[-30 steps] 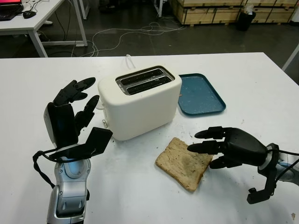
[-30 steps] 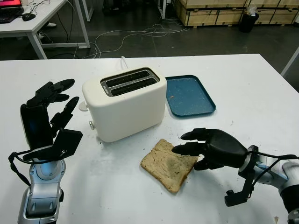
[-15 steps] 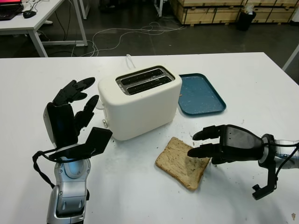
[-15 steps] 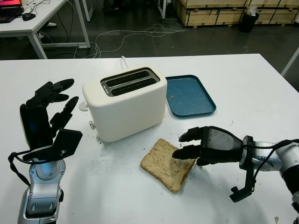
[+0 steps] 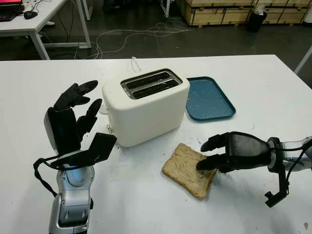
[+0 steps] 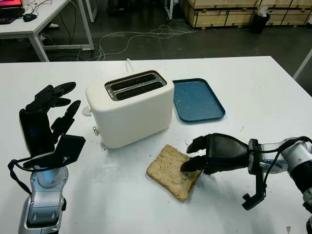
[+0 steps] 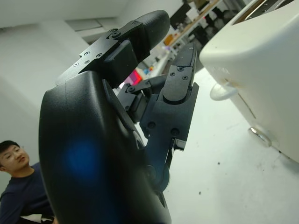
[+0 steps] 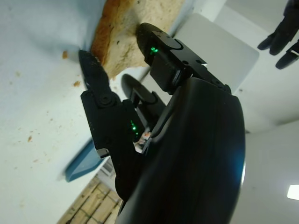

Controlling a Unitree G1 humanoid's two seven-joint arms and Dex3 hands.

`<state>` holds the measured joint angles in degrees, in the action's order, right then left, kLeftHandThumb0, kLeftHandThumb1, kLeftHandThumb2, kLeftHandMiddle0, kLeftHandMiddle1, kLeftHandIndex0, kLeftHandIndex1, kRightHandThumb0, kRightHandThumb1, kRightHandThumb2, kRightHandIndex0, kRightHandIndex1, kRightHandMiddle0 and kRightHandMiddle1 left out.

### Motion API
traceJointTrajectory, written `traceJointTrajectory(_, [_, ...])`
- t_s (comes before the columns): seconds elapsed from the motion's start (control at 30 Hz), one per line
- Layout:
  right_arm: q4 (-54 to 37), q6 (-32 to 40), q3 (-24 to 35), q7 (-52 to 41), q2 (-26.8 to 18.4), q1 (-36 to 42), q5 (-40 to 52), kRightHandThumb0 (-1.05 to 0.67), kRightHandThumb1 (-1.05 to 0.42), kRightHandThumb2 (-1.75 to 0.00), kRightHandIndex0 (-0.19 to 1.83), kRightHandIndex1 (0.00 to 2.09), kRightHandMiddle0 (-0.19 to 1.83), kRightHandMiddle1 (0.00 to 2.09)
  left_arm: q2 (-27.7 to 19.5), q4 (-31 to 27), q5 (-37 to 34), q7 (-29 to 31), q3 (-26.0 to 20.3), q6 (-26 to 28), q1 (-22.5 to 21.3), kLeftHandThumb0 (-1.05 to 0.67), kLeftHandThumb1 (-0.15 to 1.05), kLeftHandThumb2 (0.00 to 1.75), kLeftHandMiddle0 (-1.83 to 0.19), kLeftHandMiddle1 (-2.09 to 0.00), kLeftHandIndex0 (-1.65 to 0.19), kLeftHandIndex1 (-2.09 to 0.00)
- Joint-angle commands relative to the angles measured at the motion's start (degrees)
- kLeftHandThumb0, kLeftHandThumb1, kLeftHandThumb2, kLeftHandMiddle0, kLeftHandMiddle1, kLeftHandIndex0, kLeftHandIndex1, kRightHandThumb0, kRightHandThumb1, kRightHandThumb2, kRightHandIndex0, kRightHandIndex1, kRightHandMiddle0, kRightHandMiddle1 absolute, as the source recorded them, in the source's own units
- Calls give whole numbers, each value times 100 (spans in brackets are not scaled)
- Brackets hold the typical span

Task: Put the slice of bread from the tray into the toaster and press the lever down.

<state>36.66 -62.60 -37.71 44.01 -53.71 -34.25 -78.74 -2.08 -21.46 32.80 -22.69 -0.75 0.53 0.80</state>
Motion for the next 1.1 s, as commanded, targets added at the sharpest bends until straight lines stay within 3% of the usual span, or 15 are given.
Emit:
traceJointTrajectory(0.0, [124, 233, -274, 280, 123, -68, -262, -22, -78, -1, 103, 38, 92, 5, -24, -42, 107, -59, 14, -83, -58, -22, 86, 0, -68, -105, -85, -37])
traceJointTrajectory(0.07, [242, 467, -527, 692, 192, -138, -471, -22, -77, 0, 103, 55, 104, 7, -18, -50, 121, -67, 17, -68, -61, -24, 86, 0, -67, -105, -85, -37])
traceJointTrajectory(0.13, [387, 656, -748, 955, 260, -213, -608, -22, -76, 0, 105, 59, 114, 10, -15, -49, 135, -84, 26, -65, -64, -23, 85, 0, -68, -105, -85, -38])
traceJointTrajectory(0.17, [479, 774, -845, 1073, 314, -242, -649, -21, -75, 0, 106, 73, 119, 11, -20, -36, 131, -97, 25, -87, -68, -23, 85, 0, -68, -105, -85, -38])
traceJointTrajectory(0.2, [566, 865, -926, 1153, 360, -268, -659, -22, -75, 0, 103, 111, 126, 12, -22, -26, 131, -108, 25, -103, -71, -22, 85, 0, -68, -105, -85, -38])
traceJointTrajectory(0.3, [857, 1181, -1089, 1149, 534, -318, -603, -27, -77, -1, 97, 164, 130, 12, -18, -21, 160, -118, 30, -106, -78, -23, 85, 0, -68, -104, -85, -38])
traceJointTrajectory(0.43, [1258, 1469, -1256, 984, 777, -467, -493, -50, -90, -8, 99, 168, 134, 14, 33, -51, 178, -121, 52, -55, -76, -23, 85, 0, -68, -104, -85, -38])
traceJointTrajectory(0.47, [1397, 1441, -1300, 1038, 855, -525, -431, -54, -91, -21, 100, 171, 130, 43, 41, -58, 181, -122, 55, -49, -72, -22, 85, 0, -68, -104, -85, -38])
traceJointTrajectory(0.5, [1506, 1415, -1348, 1095, 914, -576, -385, -59, -92, -32, 103, 173, 103, 115, 47, -63, 180, -122, 56, -47, -69, -21, 84, 0, -69, -104, -85, -38])
traceJointTrajectory(0.53, [1605, 1372, -1405, 1154, 965, -636, -355, -61, -92, -37, 104, 174, 93, 142, 54, -74, 178, -113, 56, -37, -63, -20, 84, 0, -68, -103, -85, -38])
traceJointTrajectory(0.6, [1706, 1353, -1506, 1297, 1017, -734, -324, -64, -92, -44, 108, 174, 88, 165, 52, -78, 176, -104, 51, -42, -54, -19, 84, 0, -68, -103, -85, -38])
traceJointTrajectory(0.8, [1917, 1238, -1441, 1351, 1084, -772, 191, -58, -92, -41, 113, 175, 93, 170, 58, -58, 184, -101, 64, -37, -55, -18, 84, 0, -68, -103, -84, -38])
traceJointTrajectory(0.97, [2008, 797, -1080, 1217, 1099, -744, 955, -48, -92, -36, 112, 175, 92, 174, 93, -91, 231, -86, 87, 34, -53, -17, 84, 0, -69, -102, -85, -38])
traceJointTrajectory(1.07, [1816, 554, -720, 682, 985, -785, 1488, -46, -92, -38, 109, 175, 89, 174, 123, -90, 212, -75, 72, 42, -53, -16, 84, 0, -68, -102, -84, -38])
